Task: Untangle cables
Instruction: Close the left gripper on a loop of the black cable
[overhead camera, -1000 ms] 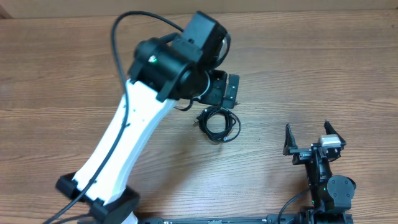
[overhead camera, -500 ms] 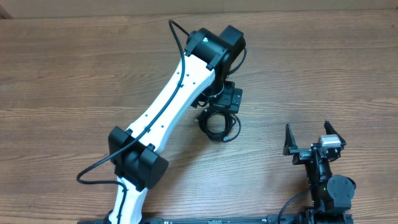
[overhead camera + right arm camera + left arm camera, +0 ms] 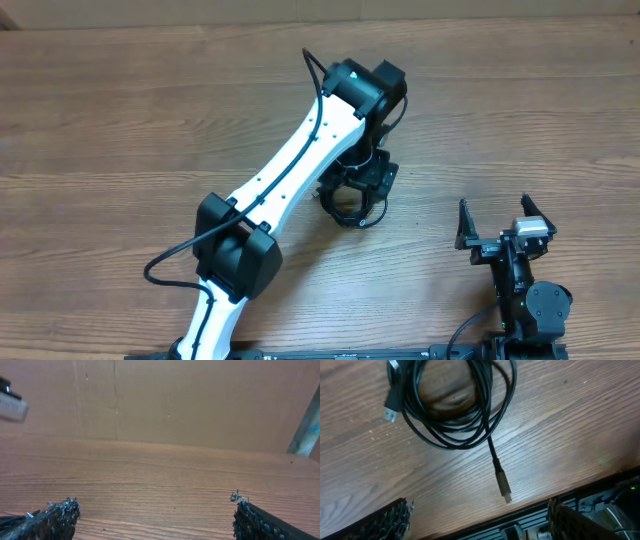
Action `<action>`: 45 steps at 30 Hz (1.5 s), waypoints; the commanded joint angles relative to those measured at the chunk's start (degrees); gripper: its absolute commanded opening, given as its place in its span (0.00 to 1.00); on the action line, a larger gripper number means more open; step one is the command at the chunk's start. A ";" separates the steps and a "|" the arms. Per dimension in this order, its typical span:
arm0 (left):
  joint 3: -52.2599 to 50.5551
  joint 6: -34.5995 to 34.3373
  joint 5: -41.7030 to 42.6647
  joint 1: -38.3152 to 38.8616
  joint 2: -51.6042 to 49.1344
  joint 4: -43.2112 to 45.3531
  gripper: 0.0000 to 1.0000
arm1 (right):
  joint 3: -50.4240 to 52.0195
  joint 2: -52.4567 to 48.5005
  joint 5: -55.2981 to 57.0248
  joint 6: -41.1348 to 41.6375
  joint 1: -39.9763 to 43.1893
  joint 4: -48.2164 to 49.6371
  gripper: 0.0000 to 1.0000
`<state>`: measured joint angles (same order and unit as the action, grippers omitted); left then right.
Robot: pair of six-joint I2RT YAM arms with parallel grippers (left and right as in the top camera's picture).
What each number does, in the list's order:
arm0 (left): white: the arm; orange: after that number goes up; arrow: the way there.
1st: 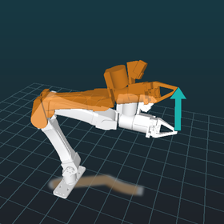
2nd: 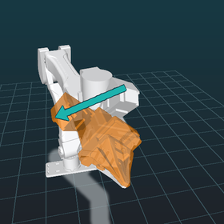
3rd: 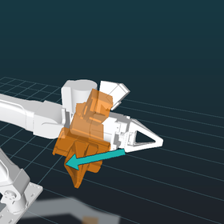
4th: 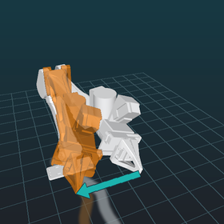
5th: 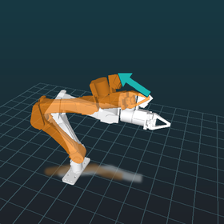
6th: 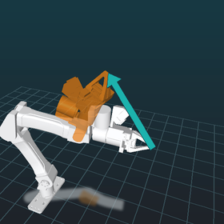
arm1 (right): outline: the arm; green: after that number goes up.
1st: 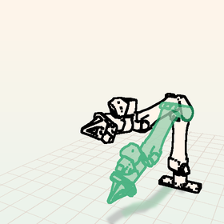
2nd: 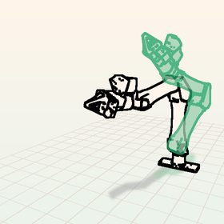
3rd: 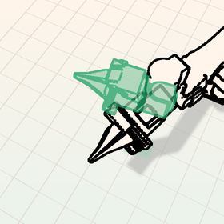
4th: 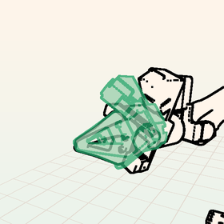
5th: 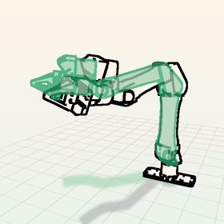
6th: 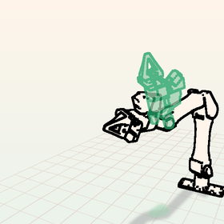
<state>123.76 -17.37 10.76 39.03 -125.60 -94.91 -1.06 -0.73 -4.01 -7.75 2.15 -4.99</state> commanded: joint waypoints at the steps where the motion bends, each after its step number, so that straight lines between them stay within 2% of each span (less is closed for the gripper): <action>1: -3.85 0.46 1.01 0.31 -0.87 0.70 0.89 | 0.57 0.57 0.76 -0.24 -0.17 0.35 1.00; 5: -9.31 0.72 1.33 1.20 -0.90 3.23 0.91 | 0.57 0.57 0.76 -0.24 -0.17 0.35 1.00; 9: -13.20 4.04 1.31 2.71 -0.90 7.37 0.91 | 0.57 0.57 0.74 -0.24 -0.17 0.35 1.00; 12: -14.03 6.78 1.16 3.63 -0.90 9.81 0.91 | 0.57 0.57 0.76 -0.24 -0.17 0.35 1.00; 17: -14.14 6.99 0.85 4.13 -0.90 12.50 0.91 | 0.57 0.57 0.76 -0.24 -0.17 0.35 1.00; 19: -14.19 5.77 -0.28 4.13 -0.90 13.49 0.89 | 0.57 0.57 0.76 -0.24 -0.17 0.35 1.00; 23: -14.73 -3.67 -9.44 4.13 -0.90 15.19 0.82 | 0.57 0.57 0.76 -0.24 -0.17 0.35 1.00; 25: -15.41 -5.25 -10.29 4.13 -0.90 16.41 0.79 | 0.57 0.57 0.74 -0.24 -0.17 0.35 1.00; 29: -16.92 -2.62 -7.65 4.33 -0.96 19.74 0.75 | 0.57 0.57 0.76 -0.24 -0.17 0.35 1.00; 32: -17.03 1.97 -7.10 4.61 -1.07 20.39 0.76 | 0.57 0.57 0.76 -0.24 -0.17 0.35 1.00; 36: -17.03 2.80 -7.67 4.66 -1.07 20.68 0.78 | 0.57 0.57 0.74 -0.24 -0.17 0.35 1.00; 40: -17.03 1.49 -9.73 4.61 -1.07 20.92 0.69 | 0.57 0.57 0.76 -0.24 -0.17 0.35 1.00; 42: -17.03 1.46 -9.68 4.61 -1.07 21.44 0.61 | 0.57 0.57 0.76 -0.24 -0.17 0.35 1.00; 45: -17.03 1.46 -9.68 4.74 -1.20 21.75 0.58 | 0.57 0.57 0.76 -0.24 -0.17 0.35 1.00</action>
<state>107.11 -16.12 2.09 43.42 -125.93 -73.36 -1.06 -0.73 -4.01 -7.77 2.15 -4.97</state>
